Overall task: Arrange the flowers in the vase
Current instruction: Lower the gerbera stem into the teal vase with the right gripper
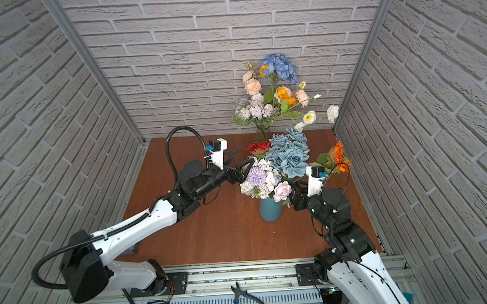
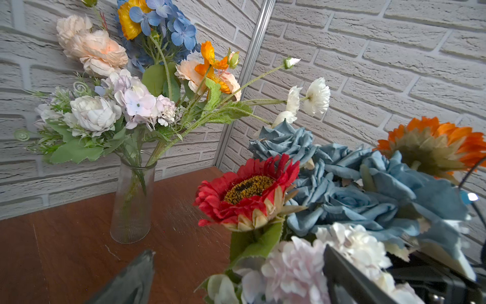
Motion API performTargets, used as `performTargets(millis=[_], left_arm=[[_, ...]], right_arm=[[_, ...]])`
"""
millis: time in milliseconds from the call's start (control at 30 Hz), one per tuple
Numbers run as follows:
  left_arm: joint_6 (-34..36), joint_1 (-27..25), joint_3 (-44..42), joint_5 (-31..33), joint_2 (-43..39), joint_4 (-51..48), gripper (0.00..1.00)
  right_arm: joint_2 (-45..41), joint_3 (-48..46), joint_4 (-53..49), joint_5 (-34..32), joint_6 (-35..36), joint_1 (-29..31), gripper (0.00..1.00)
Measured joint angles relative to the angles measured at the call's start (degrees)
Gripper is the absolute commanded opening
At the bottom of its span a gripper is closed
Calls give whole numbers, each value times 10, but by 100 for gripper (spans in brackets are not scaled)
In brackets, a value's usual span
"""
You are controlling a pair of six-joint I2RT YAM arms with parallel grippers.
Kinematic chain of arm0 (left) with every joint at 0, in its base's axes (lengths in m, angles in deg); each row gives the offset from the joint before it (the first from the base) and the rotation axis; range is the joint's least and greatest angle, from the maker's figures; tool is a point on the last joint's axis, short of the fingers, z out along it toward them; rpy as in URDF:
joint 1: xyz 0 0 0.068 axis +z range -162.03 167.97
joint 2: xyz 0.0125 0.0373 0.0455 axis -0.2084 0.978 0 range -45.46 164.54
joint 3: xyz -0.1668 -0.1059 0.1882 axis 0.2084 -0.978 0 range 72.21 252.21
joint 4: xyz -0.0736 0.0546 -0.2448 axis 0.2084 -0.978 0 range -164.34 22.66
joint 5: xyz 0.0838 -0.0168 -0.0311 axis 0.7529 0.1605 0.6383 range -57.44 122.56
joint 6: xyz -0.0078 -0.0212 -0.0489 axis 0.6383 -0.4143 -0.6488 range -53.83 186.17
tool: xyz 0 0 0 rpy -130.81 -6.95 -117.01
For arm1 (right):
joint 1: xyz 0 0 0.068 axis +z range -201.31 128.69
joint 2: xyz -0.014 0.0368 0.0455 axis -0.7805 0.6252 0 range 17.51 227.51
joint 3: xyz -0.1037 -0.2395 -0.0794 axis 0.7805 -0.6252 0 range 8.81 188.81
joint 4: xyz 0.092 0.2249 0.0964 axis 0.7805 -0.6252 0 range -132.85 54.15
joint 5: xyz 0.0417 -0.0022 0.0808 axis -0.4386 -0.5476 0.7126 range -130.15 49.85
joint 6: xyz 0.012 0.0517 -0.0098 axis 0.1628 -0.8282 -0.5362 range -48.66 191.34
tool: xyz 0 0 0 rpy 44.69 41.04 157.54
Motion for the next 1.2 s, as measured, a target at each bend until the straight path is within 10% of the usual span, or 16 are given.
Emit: performTargets(millis=[833,1200], left_arm=[[0,3,-16,0,-20,9,98],[0,5,-19,0,-20,10,98]], right_arm=[[-34,46,-2,-113,58,0,44],[7,43,66,-116,40,-1,6]])
